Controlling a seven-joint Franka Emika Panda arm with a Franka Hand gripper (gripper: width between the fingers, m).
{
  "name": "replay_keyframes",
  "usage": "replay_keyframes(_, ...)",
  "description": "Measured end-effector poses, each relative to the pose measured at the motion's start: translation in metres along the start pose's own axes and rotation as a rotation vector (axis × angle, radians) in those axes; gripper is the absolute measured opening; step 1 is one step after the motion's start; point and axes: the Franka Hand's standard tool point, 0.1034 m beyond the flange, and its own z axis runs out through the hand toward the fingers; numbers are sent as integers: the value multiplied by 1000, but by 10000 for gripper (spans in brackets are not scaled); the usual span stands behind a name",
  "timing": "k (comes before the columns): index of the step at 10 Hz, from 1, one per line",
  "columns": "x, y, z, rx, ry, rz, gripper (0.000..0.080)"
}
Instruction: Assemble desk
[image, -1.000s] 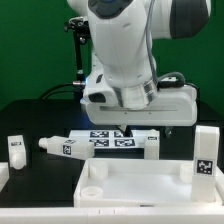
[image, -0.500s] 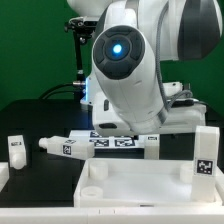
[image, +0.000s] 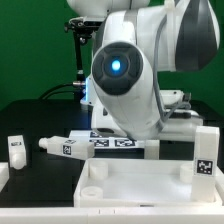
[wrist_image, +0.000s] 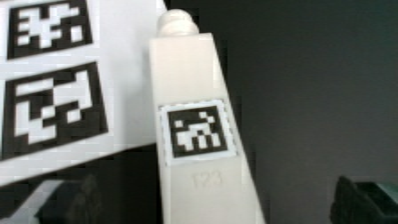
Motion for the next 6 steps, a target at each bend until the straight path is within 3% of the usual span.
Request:
replay_keyframes(2,4,4,14,-3,-18,48,649)
replay_keyframes(5,6,6,15,-3,-11,50,632)
replay_keyframes(6,6,6,15,-2,-11,51,453)
